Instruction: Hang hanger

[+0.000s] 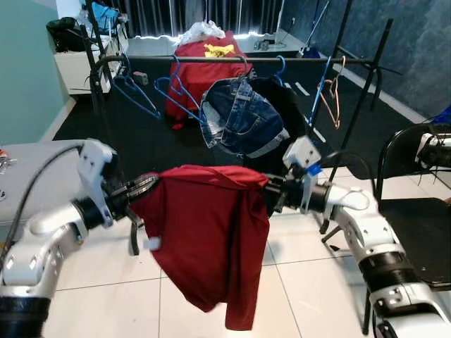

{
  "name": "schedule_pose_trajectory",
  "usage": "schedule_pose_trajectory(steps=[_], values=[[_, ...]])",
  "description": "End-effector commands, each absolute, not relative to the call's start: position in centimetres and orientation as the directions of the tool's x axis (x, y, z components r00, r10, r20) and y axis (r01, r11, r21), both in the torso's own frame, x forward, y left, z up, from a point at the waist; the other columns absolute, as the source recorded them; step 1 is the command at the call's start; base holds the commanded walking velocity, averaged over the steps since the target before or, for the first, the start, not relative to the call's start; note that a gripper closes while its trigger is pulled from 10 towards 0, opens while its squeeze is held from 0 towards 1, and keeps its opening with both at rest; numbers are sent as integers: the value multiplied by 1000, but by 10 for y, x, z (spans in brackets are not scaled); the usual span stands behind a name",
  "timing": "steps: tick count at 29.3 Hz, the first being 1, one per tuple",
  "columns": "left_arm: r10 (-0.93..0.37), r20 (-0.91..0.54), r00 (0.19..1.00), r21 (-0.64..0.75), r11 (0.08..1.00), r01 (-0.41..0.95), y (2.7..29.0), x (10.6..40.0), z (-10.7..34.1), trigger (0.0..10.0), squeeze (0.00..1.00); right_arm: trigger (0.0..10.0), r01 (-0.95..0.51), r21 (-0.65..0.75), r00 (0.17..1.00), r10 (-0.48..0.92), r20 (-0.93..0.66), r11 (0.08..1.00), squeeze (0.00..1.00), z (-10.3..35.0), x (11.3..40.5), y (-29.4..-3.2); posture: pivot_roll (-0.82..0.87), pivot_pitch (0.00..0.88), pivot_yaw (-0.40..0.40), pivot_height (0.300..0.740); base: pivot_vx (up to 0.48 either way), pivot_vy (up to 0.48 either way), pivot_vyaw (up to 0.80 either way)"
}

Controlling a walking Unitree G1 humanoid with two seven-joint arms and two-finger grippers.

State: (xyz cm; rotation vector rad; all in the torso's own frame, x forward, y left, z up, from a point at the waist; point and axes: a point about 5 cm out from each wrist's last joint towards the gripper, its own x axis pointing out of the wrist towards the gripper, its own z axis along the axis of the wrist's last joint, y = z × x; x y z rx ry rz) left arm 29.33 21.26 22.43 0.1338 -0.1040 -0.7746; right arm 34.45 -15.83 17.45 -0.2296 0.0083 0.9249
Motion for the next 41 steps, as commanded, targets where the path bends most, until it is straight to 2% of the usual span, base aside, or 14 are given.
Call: schedule_pose_trajectory(steps=[1,14,15,16,17,18,19,22,23,25,26,34,38,41], values=[[-750,32,661,164,657,736,211,288,236,0,0,0,-759,-205,642,763,-77,618,0,175,345,-161,17,8,-15,740,0,0,0],[-810,8,586,162,579,799,197,283,242,0,0,0,-683,-208,712,702,25,700,0,183,352,-157,20,9,-14,740,0,0,0],[-809,3,587,163,580,798,196,283,241,0,0,157,-674,-207,719,694,37,709,286,185,353,-157,20,9,-14,740,0,0,0],[-809,1,588,163,580,798,196,283,241,0,0,2471,-667,-204,725,688,47,717,957,186,354,-157,21,10,-14,740,0,0,0],[-809,1,588,163,580,798,196,283,241,0,0,2471,-667,-204,725,688,47,717,957,186,354,-157,21,10,-14,740,0,0,0],[-804,1,595,168,587,792,196,284,241,0,0,8078,-670,-194,722,690,52,716,1000,186,354,-157,21,10,-12,740,0,0,0],[-800,0,599,169,591,789,196,284,241,0,0,9647,-673,-191,719,692,55,714,1000,186,353,-155,21,9,-13,740,0,0,0],[-783,8,623,183,613,769,197,287,242,0,0,10000,-687,-186,707,705,52,702,1000,184,350,-152,22,12,-9,740,0,0,0],[-772,17,635,197,626,755,197,289,243,0,0,10000,-691,-185,704,709,47,699,506,181,349,-150,21,13,-8,740,0,0,0],[-765,23,644,207,634,746,197,290,244,0,0,10000,-694,-184,702,711,44,696,506,180,348,-150,21,13,-8,740,0,0,0],[-763,38,645,216,637,740,197,293,247,0,0,10000,-653,-185,745,667,20,735,0,170,347,-154,21,14,-3,740,0,0,0],[-736,36,676,199,668,717,197,299,249,0,0,10000,-571,-162,815,580,5,804,0,151,342,-161,19,17,9,740,0,0,0],[-589,-24,808,115,801,587,207,316,243,0,0,10000,-577,-180,803,594,52,796,0,147,333,-144,18,17,11,740,0,0,0],[-555,-24,831,77,828,555,207,319,242,0,0,10000,-586,-195,793,606,62,786,0,146,330,-137,18,16,10,740,0,0,0]])
